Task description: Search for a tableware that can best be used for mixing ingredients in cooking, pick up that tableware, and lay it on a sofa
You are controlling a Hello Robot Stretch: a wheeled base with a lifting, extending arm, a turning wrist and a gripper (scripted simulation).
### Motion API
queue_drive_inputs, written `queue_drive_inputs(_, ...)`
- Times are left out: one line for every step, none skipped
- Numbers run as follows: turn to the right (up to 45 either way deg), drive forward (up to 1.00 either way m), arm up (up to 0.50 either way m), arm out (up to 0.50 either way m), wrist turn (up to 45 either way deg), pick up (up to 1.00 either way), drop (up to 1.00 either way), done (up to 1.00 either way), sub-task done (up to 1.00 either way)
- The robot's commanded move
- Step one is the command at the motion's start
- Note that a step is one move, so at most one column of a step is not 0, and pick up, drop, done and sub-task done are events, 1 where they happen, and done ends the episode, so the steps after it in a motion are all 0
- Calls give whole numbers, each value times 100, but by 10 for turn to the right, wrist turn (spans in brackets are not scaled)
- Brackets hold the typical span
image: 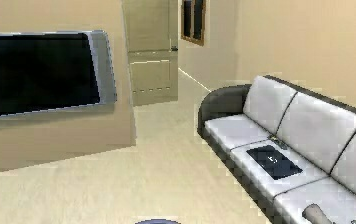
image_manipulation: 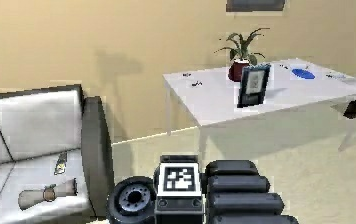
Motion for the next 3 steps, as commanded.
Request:
queue_drive_inputs(0,100,0,0,0,0,0,0,0)
queue_drive_inputs(60,0,0,0,0,0,0,0,0)
queue_drive_inputs(0,10,0,0,0,0,0,0,0)
